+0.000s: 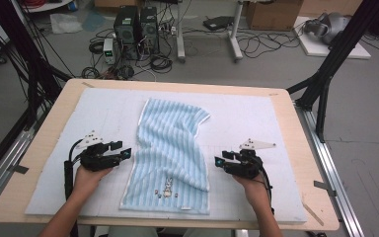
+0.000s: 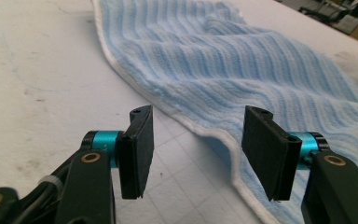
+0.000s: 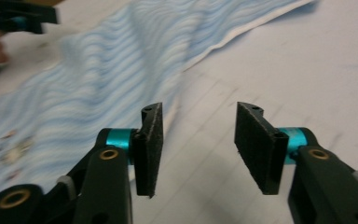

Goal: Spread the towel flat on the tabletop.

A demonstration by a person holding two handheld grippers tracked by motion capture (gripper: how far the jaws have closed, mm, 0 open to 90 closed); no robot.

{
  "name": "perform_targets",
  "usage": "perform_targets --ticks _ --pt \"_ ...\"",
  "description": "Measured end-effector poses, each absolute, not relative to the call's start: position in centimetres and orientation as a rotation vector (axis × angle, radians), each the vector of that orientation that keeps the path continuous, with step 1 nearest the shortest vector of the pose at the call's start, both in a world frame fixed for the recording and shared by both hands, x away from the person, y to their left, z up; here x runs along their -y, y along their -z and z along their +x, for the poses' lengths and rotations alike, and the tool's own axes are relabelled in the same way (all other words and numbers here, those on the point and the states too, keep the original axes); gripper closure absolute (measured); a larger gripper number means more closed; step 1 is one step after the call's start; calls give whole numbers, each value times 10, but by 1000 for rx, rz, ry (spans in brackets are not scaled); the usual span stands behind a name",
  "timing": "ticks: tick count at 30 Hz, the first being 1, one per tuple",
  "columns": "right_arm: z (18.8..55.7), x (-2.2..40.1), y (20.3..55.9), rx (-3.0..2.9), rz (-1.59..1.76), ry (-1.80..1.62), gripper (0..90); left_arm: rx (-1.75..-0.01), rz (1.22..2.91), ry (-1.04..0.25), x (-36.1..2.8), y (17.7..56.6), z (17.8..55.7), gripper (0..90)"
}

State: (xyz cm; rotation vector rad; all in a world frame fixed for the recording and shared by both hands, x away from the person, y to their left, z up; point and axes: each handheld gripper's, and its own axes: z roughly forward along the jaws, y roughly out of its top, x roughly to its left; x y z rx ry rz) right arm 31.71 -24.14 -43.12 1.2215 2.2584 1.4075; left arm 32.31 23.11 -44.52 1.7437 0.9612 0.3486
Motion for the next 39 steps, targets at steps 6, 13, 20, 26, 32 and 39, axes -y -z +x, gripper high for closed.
perform_targets --ticks 6,13,20,26,32,39 --pt "342 228 429 -2181 1240 -1301 300 -968 1699 -412 -229 438 323 218" --pt "378 200 428 -2160 1268 -1175 239 -952 1700 -401 -231 437 323 211" --pt "411 183 442 -2204 1331 -1177 182 -936 1710 -385 -229 439 325 212" --pt "423 172 442 -2243 1334 -1166 219 -934 1708 -383 -229 439 325 214" --pt "430 161 445 -2286 1341 -1165 431 -961 1719 -376 -230 441 326 221" --pt "439 144 445 -2304 1303 -1062 831 -977 1707 -370 -233 441 326 228"
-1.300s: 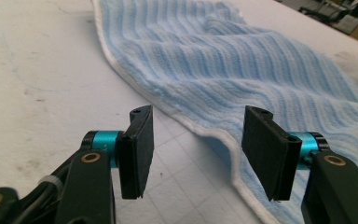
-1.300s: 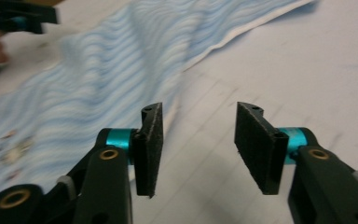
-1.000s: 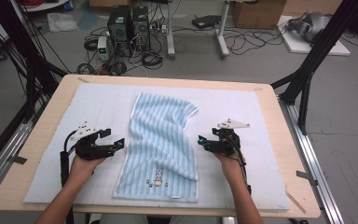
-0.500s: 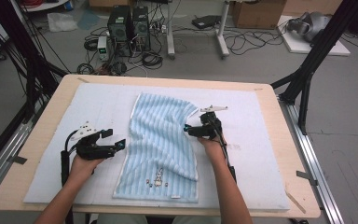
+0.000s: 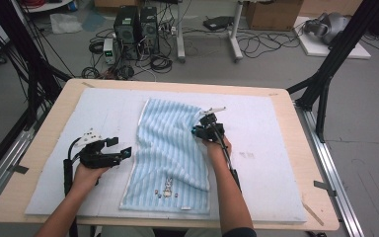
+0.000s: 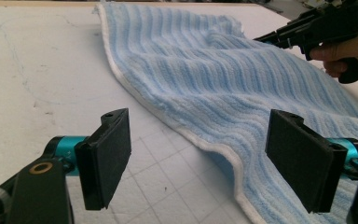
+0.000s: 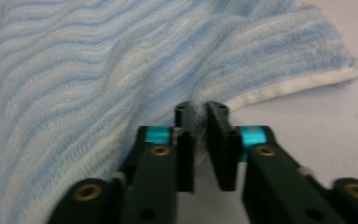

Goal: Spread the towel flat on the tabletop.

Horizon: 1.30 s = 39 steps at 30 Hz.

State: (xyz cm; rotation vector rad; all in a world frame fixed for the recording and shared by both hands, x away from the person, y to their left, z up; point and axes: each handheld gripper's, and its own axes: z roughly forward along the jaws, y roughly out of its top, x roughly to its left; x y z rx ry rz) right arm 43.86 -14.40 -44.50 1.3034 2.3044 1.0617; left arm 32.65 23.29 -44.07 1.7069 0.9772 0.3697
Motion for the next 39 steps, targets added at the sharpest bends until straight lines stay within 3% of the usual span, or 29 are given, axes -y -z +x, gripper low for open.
perform_targets --ticks 16,18,23,27,36,39 --pt "470 155 427 -2050 1317 -679 856 -1003 1741 -375 -233 443 327 250" --pt "471 157 426 -2007 1351 -730 831 -1006 1735 -376 -233 443 327 253" --pt "469 156 423 -2033 1348 -842 627 -1016 1727 -374 -234 444 328 258" --pt "458 160 415 -2060 1318 -927 556 -1010 1737 -372 -235 444 328 266" --pt "422 182 424 -2205 1348 -1033 534 -1021 1721 -375 -237 444 328 272" --pt "413 179 430 -2270 1334 -968 567 -1020 1722 -375 -236 445 329 273"
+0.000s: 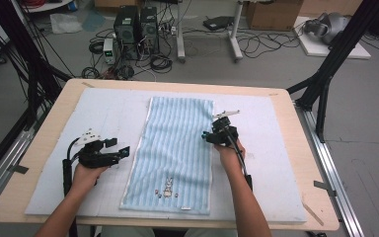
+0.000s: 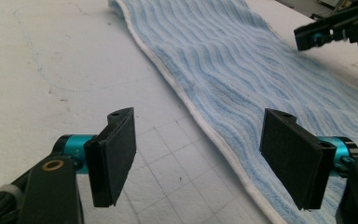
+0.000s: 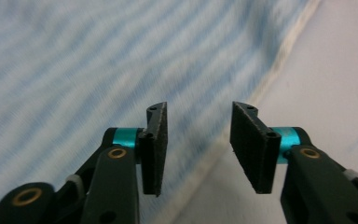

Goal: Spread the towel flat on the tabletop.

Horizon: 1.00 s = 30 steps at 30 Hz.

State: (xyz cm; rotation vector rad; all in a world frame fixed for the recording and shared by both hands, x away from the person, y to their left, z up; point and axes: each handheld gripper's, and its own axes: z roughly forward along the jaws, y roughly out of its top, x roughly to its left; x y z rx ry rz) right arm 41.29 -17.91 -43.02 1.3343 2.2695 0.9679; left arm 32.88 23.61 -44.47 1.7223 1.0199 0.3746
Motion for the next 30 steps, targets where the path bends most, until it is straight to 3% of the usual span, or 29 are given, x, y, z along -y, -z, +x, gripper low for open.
perform_targets --ticks 3,5,11,14,19,25,30 --pt "410 179 438 -2282 1368 -895 662 -1016 1733 -375 -235 445 329 276" --pt "411 180 438 -2300 1343 -916 850 -1015 1735 -375 -235 445 329 279" --pt "422 178 443 -2210 1277 -891 863 -1021 1739 -386 -234 445 329 285" --pt "429 176 443 -2164 1254 -838 850 -1023 1739 -383 -234 445 329 287" --pt "428 179 439 -2147 1319 -902 631 -993 1752 -363 -232 447 330 347" --pt "395 193 428 -2170 1278 -1039 507 -913 1795 -284 -220 442 338 401" --pt "364 203 419 -2206 1190 -1041 500 -898 1813 -264 -205 441 352 441"
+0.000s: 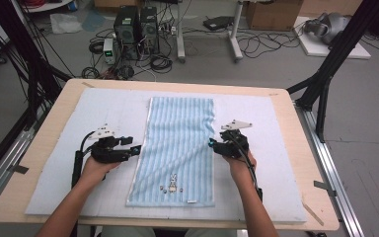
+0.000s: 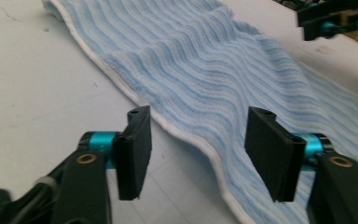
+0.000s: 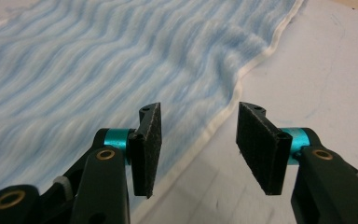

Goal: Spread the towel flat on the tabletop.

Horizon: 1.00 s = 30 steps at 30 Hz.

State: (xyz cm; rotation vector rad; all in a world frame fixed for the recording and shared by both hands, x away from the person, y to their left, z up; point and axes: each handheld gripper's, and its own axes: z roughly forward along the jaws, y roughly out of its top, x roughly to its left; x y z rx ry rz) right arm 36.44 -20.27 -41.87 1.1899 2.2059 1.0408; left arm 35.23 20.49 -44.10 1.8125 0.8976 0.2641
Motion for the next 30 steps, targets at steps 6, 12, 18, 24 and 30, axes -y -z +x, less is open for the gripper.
perform_targets --ticks 6,12,18,24,30 --pt "334 209 424 -2287 1134 -1061 547 -970 1940 -253 -183 451 373 552" --pt "325 203 444 -2377 1175 -1036 573 -882 2066 -356 -168 451 375 858" --pt "327 201 442 -2352 1158 -979 876 -1028 2023 -521 -174 450 386 876" --pt "331 203 443 -2316 1214 -1019 715 -1087 1972 -455 -180 449 387 542" --pt "318 210 437 -2291 1200 -1086 628 -1042 1895 -363 -195 440 361 425"
